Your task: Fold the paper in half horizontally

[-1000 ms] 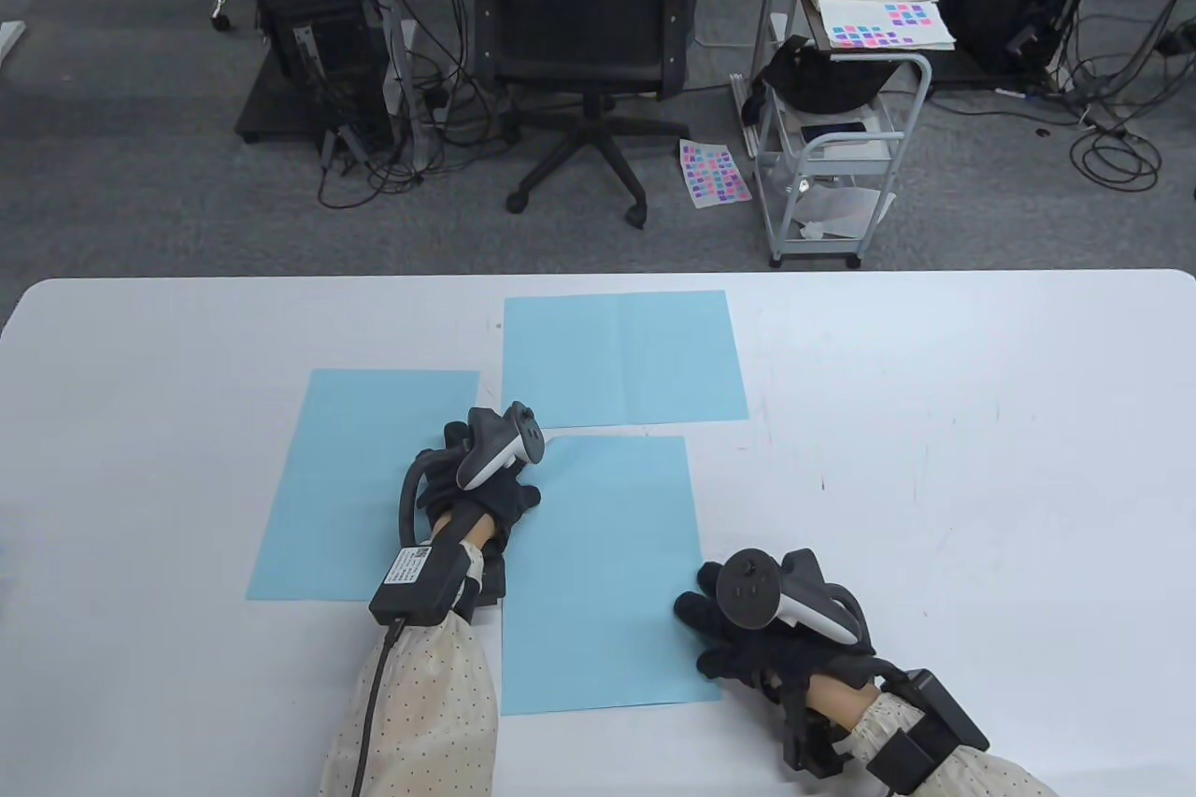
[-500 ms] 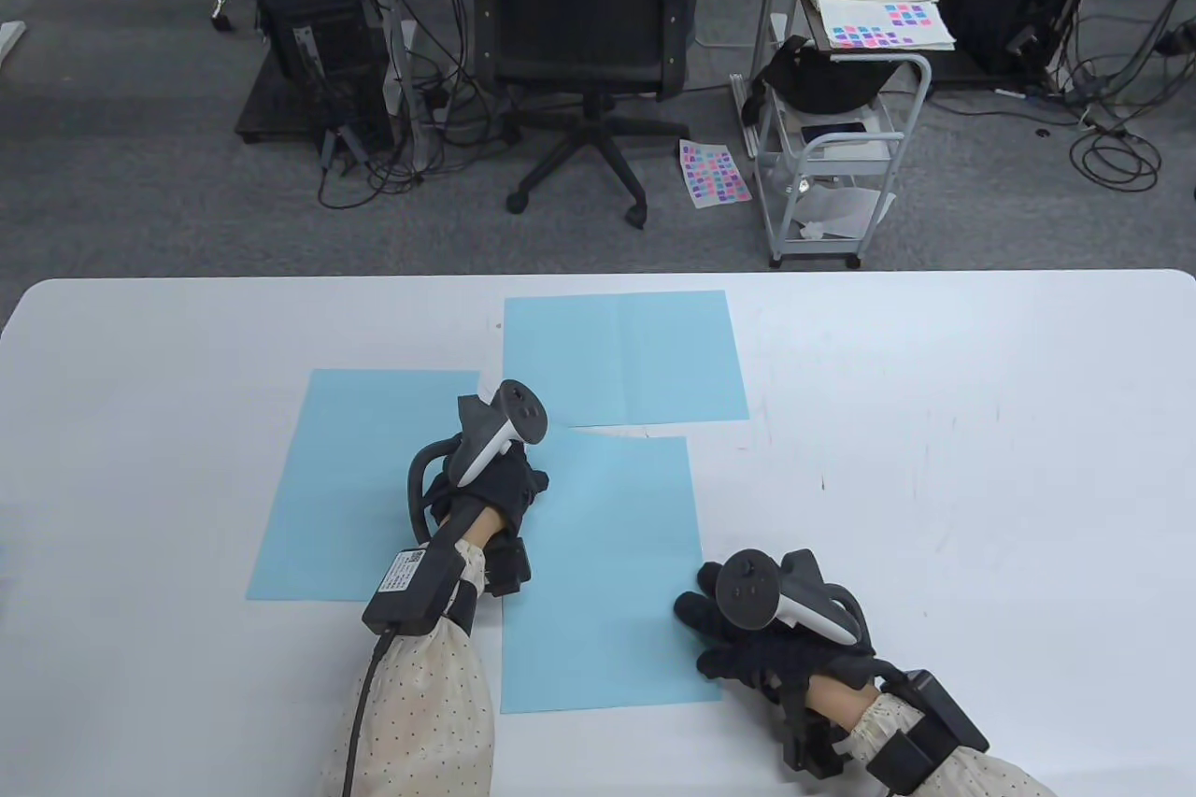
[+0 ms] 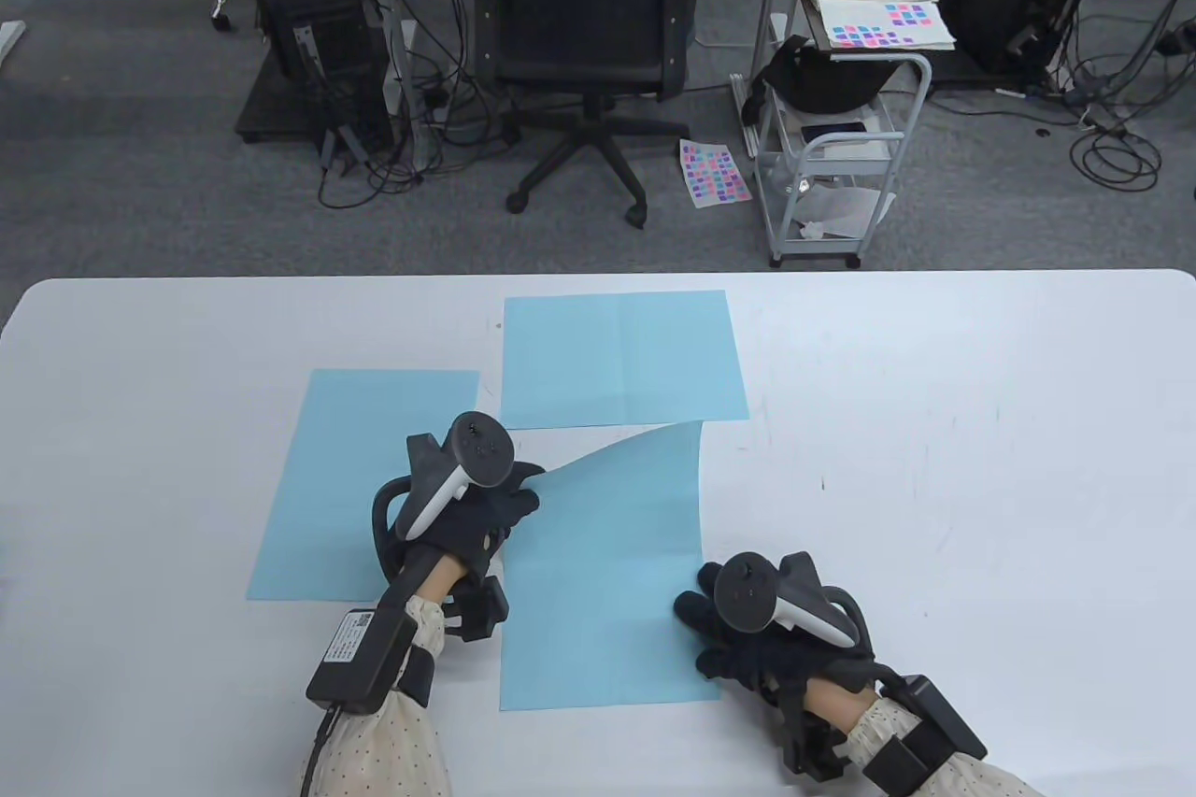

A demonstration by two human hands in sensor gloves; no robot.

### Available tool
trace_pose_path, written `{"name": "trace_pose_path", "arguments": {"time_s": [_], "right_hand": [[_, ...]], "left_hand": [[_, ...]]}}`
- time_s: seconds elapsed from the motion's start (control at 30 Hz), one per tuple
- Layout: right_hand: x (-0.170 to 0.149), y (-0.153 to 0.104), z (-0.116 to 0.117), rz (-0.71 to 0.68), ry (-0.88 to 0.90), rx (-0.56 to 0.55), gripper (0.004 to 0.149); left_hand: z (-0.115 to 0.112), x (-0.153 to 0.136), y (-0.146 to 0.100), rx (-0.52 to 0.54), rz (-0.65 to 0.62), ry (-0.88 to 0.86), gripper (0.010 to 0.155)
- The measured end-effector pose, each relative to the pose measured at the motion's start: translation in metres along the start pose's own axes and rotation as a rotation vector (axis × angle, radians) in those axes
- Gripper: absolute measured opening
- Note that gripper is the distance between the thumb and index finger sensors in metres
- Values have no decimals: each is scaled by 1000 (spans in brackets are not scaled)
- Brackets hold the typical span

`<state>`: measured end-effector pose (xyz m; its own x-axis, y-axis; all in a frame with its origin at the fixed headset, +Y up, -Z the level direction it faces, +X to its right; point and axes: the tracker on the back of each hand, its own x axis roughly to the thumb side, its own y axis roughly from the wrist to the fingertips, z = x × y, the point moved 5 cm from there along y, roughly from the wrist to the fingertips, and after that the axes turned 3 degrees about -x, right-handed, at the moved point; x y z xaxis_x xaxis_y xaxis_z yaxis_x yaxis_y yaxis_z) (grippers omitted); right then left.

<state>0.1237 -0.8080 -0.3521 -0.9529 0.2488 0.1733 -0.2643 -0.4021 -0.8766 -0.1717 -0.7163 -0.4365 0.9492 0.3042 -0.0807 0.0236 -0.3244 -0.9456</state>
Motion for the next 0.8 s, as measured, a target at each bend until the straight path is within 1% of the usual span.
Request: {"name": "trace_pose_path", "arguments": {"time_s": [0.13,0.33,0.5,0.8], "right_hand": [[1,0,0,11,-8,-4,65],[0,-1,1,16,1,-1,65],[0,-1,1,16,7,0,65],[-1,-1,1,16,15,2,65]], "left_hand": [[-11,-5,-18,-17,-42,-1,45],[-30,-11,-31,-56,-78,12,44],[-44,-17,-36,-74,-86,53,44],[-62,-22,-39,-101,-102,122,44]]}}
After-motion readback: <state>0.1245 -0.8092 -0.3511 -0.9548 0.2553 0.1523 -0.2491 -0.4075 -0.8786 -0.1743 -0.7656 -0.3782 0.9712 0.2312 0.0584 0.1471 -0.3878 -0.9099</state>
